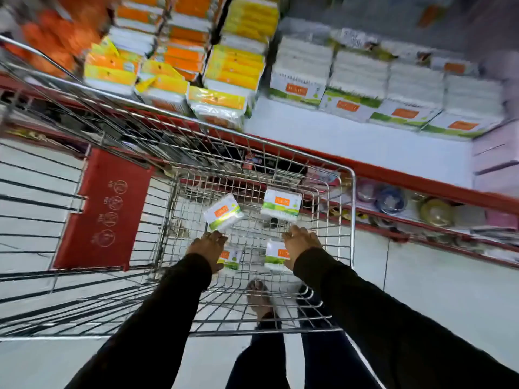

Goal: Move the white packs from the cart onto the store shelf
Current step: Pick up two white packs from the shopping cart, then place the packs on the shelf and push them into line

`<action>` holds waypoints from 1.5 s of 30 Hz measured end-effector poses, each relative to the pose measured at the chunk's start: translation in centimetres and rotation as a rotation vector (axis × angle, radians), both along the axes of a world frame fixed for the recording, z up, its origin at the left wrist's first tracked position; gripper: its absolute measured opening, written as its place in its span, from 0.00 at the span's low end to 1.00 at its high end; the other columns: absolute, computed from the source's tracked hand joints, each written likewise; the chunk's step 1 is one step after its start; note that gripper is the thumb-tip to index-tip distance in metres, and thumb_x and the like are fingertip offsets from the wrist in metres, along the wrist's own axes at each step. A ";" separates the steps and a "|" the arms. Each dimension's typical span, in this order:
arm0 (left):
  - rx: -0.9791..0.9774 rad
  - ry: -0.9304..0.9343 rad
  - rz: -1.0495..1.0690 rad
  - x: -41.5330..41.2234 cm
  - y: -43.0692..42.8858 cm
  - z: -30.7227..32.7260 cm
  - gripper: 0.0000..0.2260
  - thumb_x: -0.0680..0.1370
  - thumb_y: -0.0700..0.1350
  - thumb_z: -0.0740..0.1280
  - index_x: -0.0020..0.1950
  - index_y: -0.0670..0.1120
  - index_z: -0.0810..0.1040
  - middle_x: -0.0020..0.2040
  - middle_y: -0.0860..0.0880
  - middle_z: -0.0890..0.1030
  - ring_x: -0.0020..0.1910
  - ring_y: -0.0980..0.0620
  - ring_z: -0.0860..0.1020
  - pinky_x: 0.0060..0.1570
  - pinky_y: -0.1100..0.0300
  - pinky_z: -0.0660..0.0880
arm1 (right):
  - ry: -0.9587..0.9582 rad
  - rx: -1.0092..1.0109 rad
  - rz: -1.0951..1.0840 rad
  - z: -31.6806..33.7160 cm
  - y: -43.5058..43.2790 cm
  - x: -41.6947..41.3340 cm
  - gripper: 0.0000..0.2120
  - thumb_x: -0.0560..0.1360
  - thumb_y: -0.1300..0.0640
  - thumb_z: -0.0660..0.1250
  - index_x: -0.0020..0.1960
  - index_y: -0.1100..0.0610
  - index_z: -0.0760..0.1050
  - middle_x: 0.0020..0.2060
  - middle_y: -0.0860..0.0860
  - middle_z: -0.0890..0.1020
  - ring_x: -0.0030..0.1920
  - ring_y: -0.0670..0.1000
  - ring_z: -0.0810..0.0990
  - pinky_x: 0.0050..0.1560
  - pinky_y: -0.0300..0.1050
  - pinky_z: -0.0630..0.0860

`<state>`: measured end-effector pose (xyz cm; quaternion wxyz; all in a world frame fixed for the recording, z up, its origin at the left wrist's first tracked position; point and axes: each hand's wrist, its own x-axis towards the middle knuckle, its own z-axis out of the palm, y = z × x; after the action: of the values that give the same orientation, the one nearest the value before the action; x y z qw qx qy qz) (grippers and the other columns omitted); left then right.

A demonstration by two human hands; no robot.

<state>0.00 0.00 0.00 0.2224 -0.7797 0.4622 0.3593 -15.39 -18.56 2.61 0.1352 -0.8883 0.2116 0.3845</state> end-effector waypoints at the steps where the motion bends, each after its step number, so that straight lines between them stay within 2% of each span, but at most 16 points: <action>1: 0.028 0.002 -0.035 0.1 0.1 -0.9 0.36 0.76 0.55 0.68 0.79 0.46 0.56 0.77 0.44 0.61 0.73 0.42 0.66 0.67 0.47 0.72 | 0.037 -0.008 0.006 -0.9 0.1 0.1 0.27 0.76 0.53 0.68 0.72 0.59 0.66 0.71 0.57 0.65 0.69 0.59 0.67 0.70 0.57 0.65; 5: 0.016 0.012 -0.114 0.3 0.1 -3.7 0.38 0.75 0.53 0.70 0.79 0.46 0.54 0.78 0.46 0.59 0.75 0.43 0.63 0.68 0.48 0.71 | 0.084 -0.038 0.009 -4.0 0.2 0.2 0.25 0.78 0.54 0.65 0.73 0.60 0.65 0.70 0.58 0.68 0.69 0.59 0.67 0.71 0.56 0.64; 8: -0.048 -0.001 -0.148 0.4 -0.8 -4.6 0.33 0.74 0.52 0.72 0.73 0.44 0.63 0.73 0.44 0.66 0.70 0.44 0.68 0.64 0.49 0.74 | 0.046 -0.062 0.012 -4.8 0.2 0.5 0.24 0.78 0.57 0.65 0.71 0.62 0.65 0.68 0.59 0.70 0.68 0.60 0.69 0.70 0.55 0.65; 11: -0.029 0.010 -0.213 0.5 -1.9 -4.3 0.28 0.71 0.49 0.75 0.66 0.42 0.68 0.66 0.43 0.74 0.66 0.43 0.73 0.62 0.50 0.74 | -0.016 -0.032 -0.021 -5.0 0.2 0.4 0.23 0.76 0.62 0.66 0.69 0.63 0.65 0.65 0.60 0.73 0.65 0.61 0.73 0.65 0.55 0.71; 13: 0.014 0.050 -0.181 0.4 -2.1 -3.5 0.25 0.72 0.46 0.74 0.64 0.42 0.71 0.64 0.43 0.78 0.63 0.43 0.76 0.60 0.50 0.76 | -0.005 0.029 -0.049 -4.4 0.3 0.3 0.26 0.74 0.62 0.70 0.68 0.62 0.65 0.62 0.58 0.75 0.61 0.60 0.77 0.58 0.54 0.77; 15: 0.032 0.081 -0.116 0.3 -2.1 -2.4 0.20 0.74 0.46 0.73 0.63 0.43 0.71 0.61 0.44 0.80 0.59 0.43 0.80 0.56 0.50 0.78 | 0.008 0.075 -0.068 -3.7 0.4 0.2 0.24 0.73 0.62 0.72 0.65 0.61 0.67 0.60 0.57 0.78 0.58 0.60 0.80 0.55 0.54 0.79; 17: 0.002 0.078 -0.030 0.2 -2.0 -0.9 0.20 0.75 0.47 0.72 0.63 0.44 0.70 0.59 0.44 0.81 0.56 0.42 0.81 0.54 0.49 0.80 | -0.008 0.071 -0.073 -2.5 0.4 0.2 0.23 0.73 0.60 0.73 0.63 0.60 0.68 0.58 0.56 0.80 0.57 0.60 0.81 0.54 0.54 0.80; 19: -0.050 0.053 0.069 0.0 -2.2 0.9 0.25 0.74 0.48 0.73 0.67 0.46 0.66 0.59 0.43 0.81 0.55 0.42 0.82 0.53 0.49 0.80 | -0.053 0.052 -0.089 -0.9 0.4 0.2 0.27 0.72 0.61 0.74 0.67 0.59 0.66 0.58 0.56 0.80 0.56 0.60 0.82 0.53 0.53 0.80; 21: -0.094 0.007 0.136 -0.2 -2.7 3.5 0.29 0.75 0.49 0.72 0.72 0.48 0.63 0.60 0.44 0.80 0.56 0.42 0.81 0.53 0.49 0.80 | -0.121 0.011 -0.107 1.3 0.2 0.2 0.25 0.73 0.62 0.72 0.68 0.56 0.68 0.59 0.54 0.80 0.56 0.58 0.82 0.54 0.52 0.80; 23: -0.151 -0.036 0.204 -0.3 -3.3 6.4 0.25 0.76 0.51 0.70 0.71 0.52 0.67 0.62 0.46 0.80 0.57 0.44 0.81 0.55 0.51 0.79 | -0.176 -0.011 -0.138 3.8 -0.3 0.2 0.21 0.74 0.59 0.72 0.65 0.53 0.72 0.60 0.53 0.80 0.58 0.56 0.81 0.56 0.50 0.79; 28: -0.280 -0.164 0.262 -0.8 -4.6 14.4 0.21 0.78 0.52 0.68 0.70 0.54 0.71 0.61 0.48 0.81 0.58 0.47 0.81 0.55 0.54 0.79 | -0.279 -0.036 -0.242 12.2 -2.0 0.1 0.22 0.72 0.57 0.73 0.65 0.48 0.76 0.61 0.50 0.80 0.61 0.54 0.80 0.60 0.49 0.78; 33: -0.407 -0.260 0.207 -1.1 -8.4 22.8 0.22 0.78 0.54 0.67 0.71 0.56 0.70 0.62 0.48 0.80 0.60 0.46 0.80 0.55 0.54 0.78 | -0.454 -0.138 -0.343 21.3 -5.1 -0.2 0.19 0.71 0.57 0.72 0.60 0.45 0.80 0.56 0.47 0.83 0.58 0.52 0.81 0.55 0.46 0.79; 36: -0.575 -0.270 0.173 -0.7 -11.4 25.8 0.22 0.77 0.50 0.69 0.71 0.56 0.71 0.63 0.48 0.79 0.61 0.44 0.79 0.56 0.50 0.79 | -0.540 -0.205 -0.404 24.9 -7.6 -0.5 0.21 0.72 0.57 0.72 0.63 0.44 0.78 0.61 0.47 0.81 0.61 0.53 0.79 0.60 0.47 0.77; 38: -0.662 -0.277 0.137 -0.1 -13.8 26.4 0.23 0.76 0.47 0.70 0.70 0.55 0.72 0.63 0.48 0.79 0.60 0.44 0.79 0.54 0.49 0.80 | -0.582 -0.251 -0.431 26.0 -9.5 -0.3 0.22 0.72 0.57 0.72 0.65 0.44 0.77 0.63 0.47 0.80 0.62 0.53 0.78 0.61 0.47 0.76; 41: -0.707 -0.349 0.036 1.0 -17.9 26.2 0.23 0.76 0.39 0.69 0.70 0.54 0.72 0.63 0.48 0.78 0.61 0.44 0.78 0.54 0.50 0.80 | -0.625 -0.313 -0.459 26.0 -12.2 0.7 0.22 0.72 0.57 0.72 0.64 0.44 0.77 0.60 0.49 0.81 0.60 0.55 0.80 0.58 0.47 0.76; 45: -0.656 -0.357 0.010 2.8 -22.3 24.7 0.20 0.75 0.36 0.68 0.66 0.51 0.77 0.60 0.44 0.78 0.59 0.41 0.78 0.54 0.45 0.80 | -0.604 -0.340 -0.424 23.5 -15.3 2.9 0.22 0.72 0.57 0.72 0.65 0.45 0.77 0.59 0.51 0.82 0.59 0.56 0.81 0.56 0.48 0.77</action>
<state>2.77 -22.34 24.65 0.0361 -0.8622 0.5027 0.0513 -12.49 -33.81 26.07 0.1188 -0.9077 0.4013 0.0296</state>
